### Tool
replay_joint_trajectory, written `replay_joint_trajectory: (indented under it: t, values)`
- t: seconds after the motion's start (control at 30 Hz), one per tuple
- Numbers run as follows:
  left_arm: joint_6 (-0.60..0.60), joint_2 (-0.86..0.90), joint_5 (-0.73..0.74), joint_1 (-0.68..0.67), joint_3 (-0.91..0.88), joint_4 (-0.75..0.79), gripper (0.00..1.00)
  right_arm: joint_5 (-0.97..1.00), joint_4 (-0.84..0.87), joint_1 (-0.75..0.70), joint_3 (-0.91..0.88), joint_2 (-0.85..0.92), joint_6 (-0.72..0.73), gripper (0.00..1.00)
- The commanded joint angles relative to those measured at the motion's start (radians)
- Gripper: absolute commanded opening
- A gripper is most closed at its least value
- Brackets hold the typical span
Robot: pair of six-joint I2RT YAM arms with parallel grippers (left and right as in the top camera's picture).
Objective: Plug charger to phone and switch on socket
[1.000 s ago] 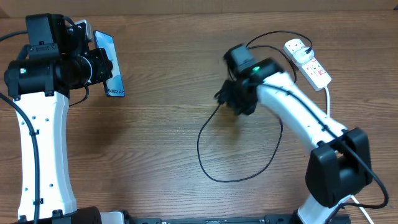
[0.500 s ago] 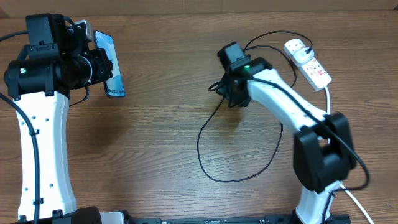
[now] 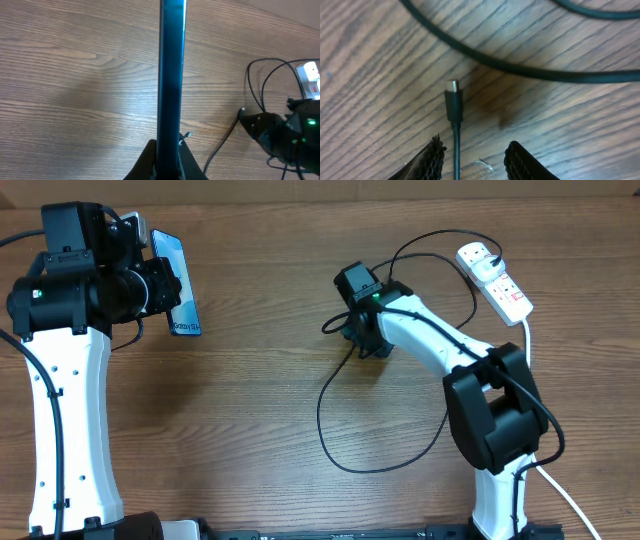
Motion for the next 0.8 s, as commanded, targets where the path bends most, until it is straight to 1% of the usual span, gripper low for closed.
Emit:
replay_joint_trajectory:
  t: [0.0, 0.17, 0.27, 0.4, 0.6, 0.67, 0.77]
  values:
    - [-0.018, -0.005, 0.014, 0.002, 0.013, 0.006, 0.04, 0.018, 0.016, 0.027, 0.022, 0.029, 0.008, 0.40]
    - [-0.017, -0.005, 0.013, 0.002, 0.013, 0.005, 0.04, 0.022, 0.017, 0.034, 0.022, 0.063, 0.008, 0.39]
    - [-0.017, -0.005, 0.013, 0.002, 0.013, 0.005, 0.04, 0.033, 0.017, 0.030, 0.022, 0.072, 0.008, 0.33]
    - [-0.017, -0.005, 0.013, 0.002, 0.013, 0.005, 0.04, 0.056, 0.017, 0.026, 0.022, 0.075, 0.008, 0.31]
    - [-0.017, -0.005, 0.013, 0.002, 0.013, 0.005, 0.04, 0.050, 0.029, 0.009, 0.022, 0.093, -0.001, 0.24]
    - [-0.017, -0.005, 0.013, 0.002, 0.013, 0.005, 0.04, 0.012, 0.051, 0.005, 0.022, 0.108, -0.039, 0.23]
    - [-0.017, -0.005, 0.013, 0.002, 0.013, 0.005, 0.05, -0.042, 0.060, 0.005, 0.022, 0.123, -0.045, 0.15]
